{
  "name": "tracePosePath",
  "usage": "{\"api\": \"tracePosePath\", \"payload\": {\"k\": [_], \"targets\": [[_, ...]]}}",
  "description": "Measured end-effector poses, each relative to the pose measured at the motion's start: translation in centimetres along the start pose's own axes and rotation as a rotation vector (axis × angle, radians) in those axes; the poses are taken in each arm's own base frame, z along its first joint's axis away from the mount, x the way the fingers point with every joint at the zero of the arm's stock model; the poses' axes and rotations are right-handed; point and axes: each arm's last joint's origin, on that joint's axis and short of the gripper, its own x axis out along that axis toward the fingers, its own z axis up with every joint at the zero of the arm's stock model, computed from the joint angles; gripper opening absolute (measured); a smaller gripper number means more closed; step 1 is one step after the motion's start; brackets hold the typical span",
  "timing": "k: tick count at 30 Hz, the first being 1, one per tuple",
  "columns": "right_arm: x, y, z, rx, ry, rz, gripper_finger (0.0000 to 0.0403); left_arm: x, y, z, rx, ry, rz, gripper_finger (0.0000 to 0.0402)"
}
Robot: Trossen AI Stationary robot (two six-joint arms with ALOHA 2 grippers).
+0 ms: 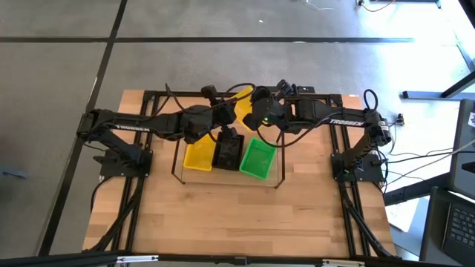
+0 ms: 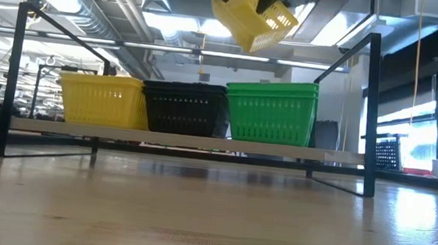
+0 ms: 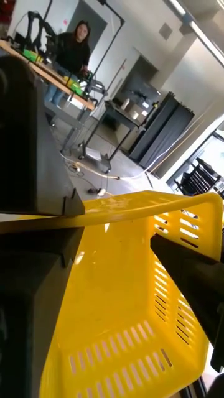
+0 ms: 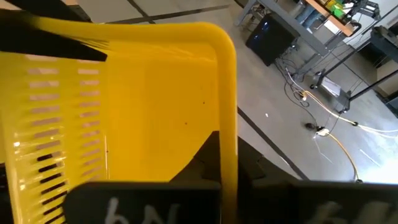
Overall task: Stack baskets on shelf by color
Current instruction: Stack the yellow bin on top of the yellow bin on the shelf
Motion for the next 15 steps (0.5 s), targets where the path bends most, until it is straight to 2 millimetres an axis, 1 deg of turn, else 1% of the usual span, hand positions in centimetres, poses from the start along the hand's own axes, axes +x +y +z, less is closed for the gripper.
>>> {"api": "tracePosePath", "payload": {"k": [7, 10, 15], "targets": [[0.44, -0.35, 0.1, 0.013, 0.006, 0.003, 0.0005, 0.01, 0.0, -0.02, 0.003, 0.003, 0.003, 0.0001], [0.45, -0.3, 0.1, 0.016, 0.012, 0.035, 0.0025, 0.01, 0.0, -0.05, 0.005, 0.007, 0.007, 0.0], [0.34, -0.17, 0.14, 0.018, 0.01, 0.062, 0.0075, 0.01, -0.02, -0.08, 0.012, 0.009, 0.005, 0.0]]}}
